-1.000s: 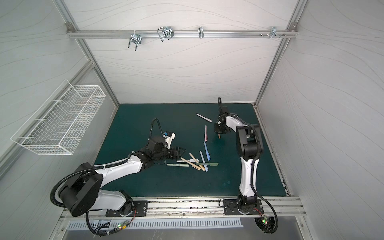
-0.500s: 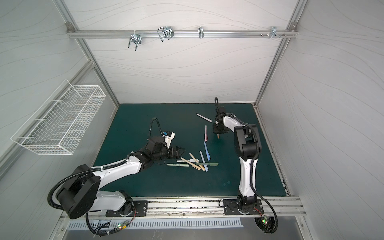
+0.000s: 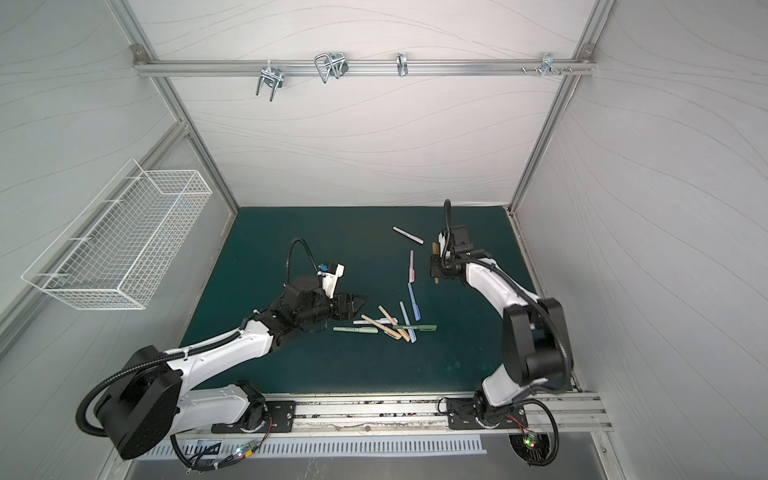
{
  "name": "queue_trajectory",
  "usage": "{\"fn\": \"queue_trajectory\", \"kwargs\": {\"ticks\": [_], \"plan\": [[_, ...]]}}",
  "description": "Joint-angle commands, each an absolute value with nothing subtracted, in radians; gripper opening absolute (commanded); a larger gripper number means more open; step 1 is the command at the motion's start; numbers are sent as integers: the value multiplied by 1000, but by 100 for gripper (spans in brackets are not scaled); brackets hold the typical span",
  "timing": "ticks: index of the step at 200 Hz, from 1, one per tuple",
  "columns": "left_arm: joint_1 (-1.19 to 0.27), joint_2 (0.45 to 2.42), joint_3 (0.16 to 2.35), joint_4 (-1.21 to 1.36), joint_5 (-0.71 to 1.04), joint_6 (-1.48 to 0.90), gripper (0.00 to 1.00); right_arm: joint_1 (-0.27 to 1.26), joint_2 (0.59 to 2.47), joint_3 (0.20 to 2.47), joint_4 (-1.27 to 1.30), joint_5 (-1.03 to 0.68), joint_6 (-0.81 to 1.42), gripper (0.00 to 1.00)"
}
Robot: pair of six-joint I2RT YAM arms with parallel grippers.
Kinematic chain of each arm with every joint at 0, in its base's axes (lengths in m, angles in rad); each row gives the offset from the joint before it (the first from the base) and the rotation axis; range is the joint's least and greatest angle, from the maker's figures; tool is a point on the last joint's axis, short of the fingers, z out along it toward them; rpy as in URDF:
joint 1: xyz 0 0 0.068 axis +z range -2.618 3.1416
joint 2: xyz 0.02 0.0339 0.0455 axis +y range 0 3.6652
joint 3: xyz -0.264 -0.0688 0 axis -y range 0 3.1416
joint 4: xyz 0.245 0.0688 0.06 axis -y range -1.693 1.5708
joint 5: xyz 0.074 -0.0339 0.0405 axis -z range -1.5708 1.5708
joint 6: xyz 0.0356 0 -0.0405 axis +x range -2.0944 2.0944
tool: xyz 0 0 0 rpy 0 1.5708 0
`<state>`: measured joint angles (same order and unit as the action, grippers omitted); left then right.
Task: Open the pen caps
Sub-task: 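Bring the tan pen toward the left gripper and grip its mustard cap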
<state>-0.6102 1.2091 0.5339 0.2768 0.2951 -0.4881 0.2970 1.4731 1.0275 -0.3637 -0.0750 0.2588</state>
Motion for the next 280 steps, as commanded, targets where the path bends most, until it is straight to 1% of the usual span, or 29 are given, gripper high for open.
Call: {"fn": "queue_trajectory", "kwargs": {"ticks": [1,13,30,54,65,79,106,125,144,168,188,207,239,263,280], "plan": [[-616,1177,518,377,311,-499,82,354,1335,951,-270,-168,336,8],[-616,1175,508,408,331,-513,82,404,1254,909,-257,-173,351,7],[-616,1168,493,462,342,-531,82,478,1141,835,-197,-231,361,4],[-617,1142,461,512,336,-555,82,592,1001,737,-126,-200,343,2],[-617,1136,457,528,341,-567,82,628,957,685,-77,-195,333,2],[-617,1146,454,559,361,-579,82,668,931,624,-2,-234,278,2],[-617,1159,442,633,393,-606,81,711,951,541,124,-314,232,2],[-617,1137,442,620,394,-605,81,728,995,519,200,-361,244,1],[-616,1104,431,610,388,-596,81,756,1031,513,225,-354,224,0],[-615,1068,422,594,370,-582,80,786,1061,478,319,-342,213,0],[-616,1057,421,592,374,-575,78,803,1085,479,347,-348,220,0],[-618,1061,428,584,385,-571,72,823,1085,479,364,-350,220,1],[-627,1046,434,581,399,-570,54,837,1066,462,375,-331,200,1],[-637,1023,433,562,387,-554,51,838,1079,457,395,-343,195,0],[-640,1017,434,558,385,-552,50,840,1089,457,410,-356,194,0]]}}
